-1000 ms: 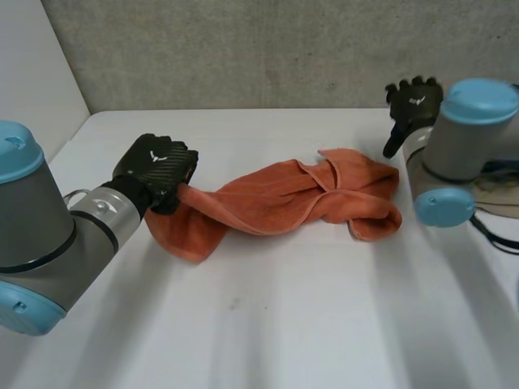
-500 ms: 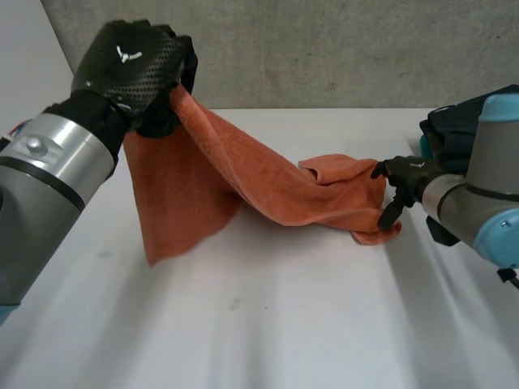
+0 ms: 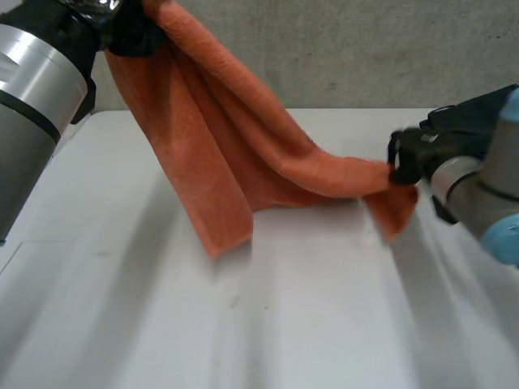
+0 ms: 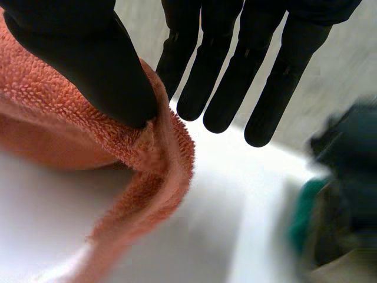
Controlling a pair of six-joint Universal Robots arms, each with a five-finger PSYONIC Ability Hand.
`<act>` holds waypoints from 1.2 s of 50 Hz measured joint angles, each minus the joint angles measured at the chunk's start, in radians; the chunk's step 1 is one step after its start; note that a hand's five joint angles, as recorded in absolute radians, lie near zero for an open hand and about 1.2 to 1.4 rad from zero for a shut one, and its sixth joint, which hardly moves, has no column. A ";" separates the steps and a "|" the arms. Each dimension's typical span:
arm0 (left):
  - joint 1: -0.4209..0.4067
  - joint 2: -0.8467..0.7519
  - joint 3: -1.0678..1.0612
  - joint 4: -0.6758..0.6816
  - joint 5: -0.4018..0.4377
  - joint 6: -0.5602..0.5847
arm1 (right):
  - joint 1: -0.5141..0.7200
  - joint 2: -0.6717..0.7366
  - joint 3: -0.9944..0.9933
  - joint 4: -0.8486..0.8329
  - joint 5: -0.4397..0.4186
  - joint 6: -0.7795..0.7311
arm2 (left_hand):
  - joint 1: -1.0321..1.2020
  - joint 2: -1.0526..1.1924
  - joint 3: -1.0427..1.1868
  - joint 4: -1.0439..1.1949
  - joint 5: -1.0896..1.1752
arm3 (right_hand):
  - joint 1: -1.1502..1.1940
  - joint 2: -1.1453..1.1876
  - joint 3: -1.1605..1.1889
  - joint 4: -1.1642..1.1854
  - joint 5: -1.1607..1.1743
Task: Fold the laundry.
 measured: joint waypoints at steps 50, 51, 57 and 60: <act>0.266 -0.478 0.299 0.471 -0.037 -0.064 | 0.050 -0.025 -0.301 -0.557 0.189 -0.355 | 0.000 0.000 0.000 0.000 0.000 | 0.026 0.007 0.006 0.003 0.024; 0.267 -0.476 0.284 0.457 -0.038 -0.065 | 0.051 -0.025 -0.295 -0.552 0.187 -0.355 | 0.000 0.000 0.000 0.000 0.000 | 0.026 0.007 0.006 0.003 0.024; 0.277 -0.456 0.114 0.349 -0.035 -0.061 | 0.048 -0.024 -0.174 -0.468 0.142 -0.363 | 0.000 0.000 0.000 0.000 0.000 | 0.026 0.007 0.006 0.003 0.024; 0.286 -0.442 0.025 0.325 -0.031 -0.058 | 0.043 -0.020 -0.104 -0.418 0.107 -0.368 | 0.000 0.000 0.000 0.000 0.000 | 0.026 0.007 0.006 0.004 0.024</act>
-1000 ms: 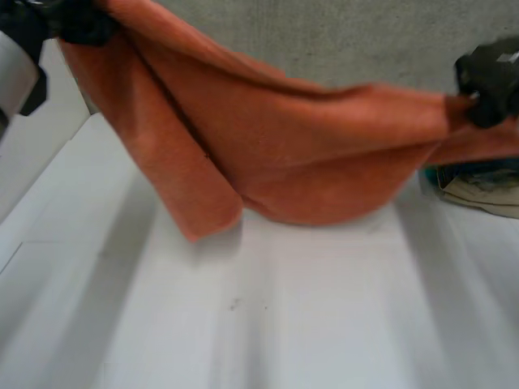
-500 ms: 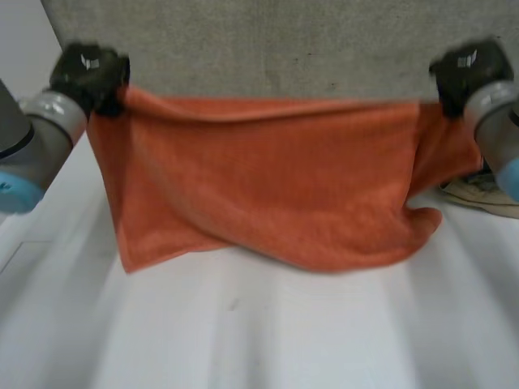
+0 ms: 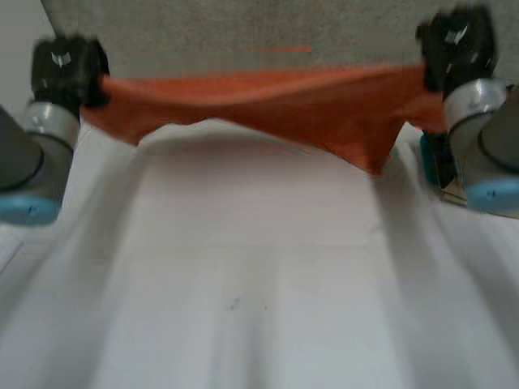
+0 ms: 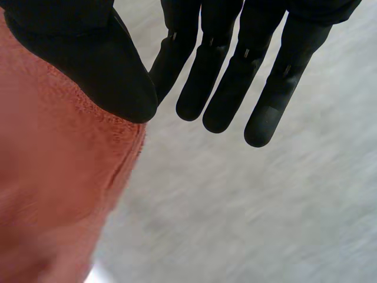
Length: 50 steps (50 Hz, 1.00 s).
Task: Fold the laundry.
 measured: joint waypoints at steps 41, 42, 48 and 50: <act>0.092 0.291 -0.550 -0.394 0.158 0.588 | -0.023 -0.088 0.363 0.464 0.017 -0.396 | 0.000 0.000 0.000 0.003 0.000 | 0.008 0.000 0.000 0.000 0.014; 0.086 0.263 -0.528 -0.372 0.151 0.564 | -0.017 -0.062 0.336 0.439 0.020 -0.390 | 0.000 0.000 0.000 0.003 0.000 | 0.008 0.000 0.000 0.000 0.014; 0.055 0.146 -0.423 -0.331 0.093 0.458 | 0.022 0.090 0.168 0.300 0.019 -0.373 | 0.000 0.000 0.000 0.003 0.000 | 0.008 0.000 0.000 0.000 0.014; 0.041 0.112 -0.390 -0.331 0.063 0.434 | 0.030 0.143 0.114 0.256 0.013 -0.373 | 0.000 0.000 0.000 0.003 0.000 | 0.008 0.000 0.000 0.000 0.014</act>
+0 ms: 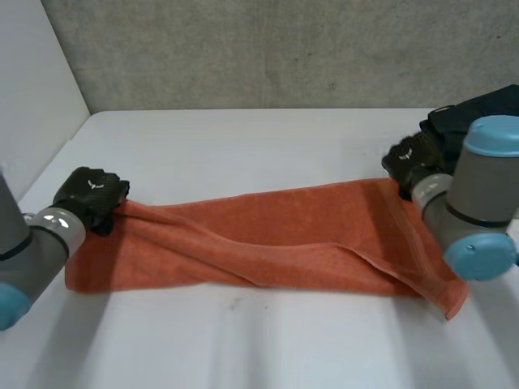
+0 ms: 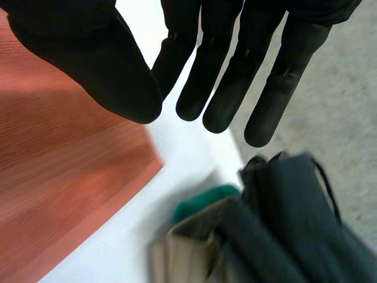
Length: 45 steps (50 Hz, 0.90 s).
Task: Fold the laundry.
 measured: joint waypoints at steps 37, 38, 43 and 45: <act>-0.092 0.085 -0.026 -0.005 -0.068 -0.023 | -0.042 -0.517 0.665 0.153 -0.002 0.488 | 0.000 0.000 0.000 0.000 0.011 | -0.744 -0.794 -0.802 -0.830 -0.849; -0.091 0.085 -0.026 -0.005 -0.068 -0.023 | -0.041 -0.517 0.685 0.124 0.000 0.487 | 0.000 0.000 0.000 0.000 0.011 | -0.744 -0.794 -0.802 -0.829 -0.843; -0.092 0.083 -0.025 -0.005 -0.068 -0.032 | -0.040 -0.485 0.778 -0.063 0.016 0.478 | 0.000 0.000 0.000 0.000 0.011 | -0.670 -0.741 -0.744 -0.746 -0.731; -0.091 0.082 -0.025 -0.005 -0.067 -0.040 | -0.040 -0.454 0.788 -0.114 0.021 0.475 | 0.000 0.000 0.000 0.000 0.011 | -0.580 -0.639 -0.655 -0.657 -0.646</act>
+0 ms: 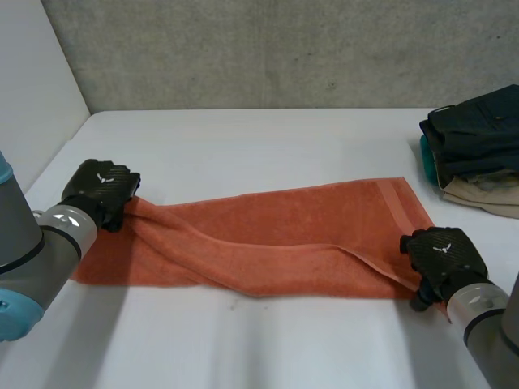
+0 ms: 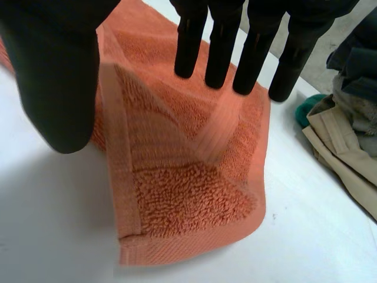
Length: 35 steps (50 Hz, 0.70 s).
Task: Fold the laundry.
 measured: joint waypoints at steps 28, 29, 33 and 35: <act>0.007 0.248 -0.174 -0.162 0.021 0.000 | -0.255 -0.194 -0.158 0.495 -0.022 -0.545 | 0.000 0.000 0.000 0.000 0.000 | 0.589 0.638 0.650 0.654 0.633; 0.007 0.248 -0.174 -0.162 0.021 0.000 | -0.255 -0.194 -0.158 0.495 -0.022 -0.545 | 0.000 0.000 0.000 0.000 0.000 | 0.589 0.638 0.650 0.654 0.633; 0.010 0.299 -0.246 -0.277 0.072 0.059 | -0.315 -0.193 -0.194 0.575 -0.102 -0.593 | 0.000 0.000 0.000 0.000 0.000 | 0.590 0.638 0.650 0.654 0.641; 0.013 0.305 -0.262 -0.296 0.086 0.083 | -0.320 -0.187 -0.199 0.552 -0.129 -0.589 | 0.000 0.000 0.000 0.000 0.000 | 0.590 0.638 0.650 0.654 0.642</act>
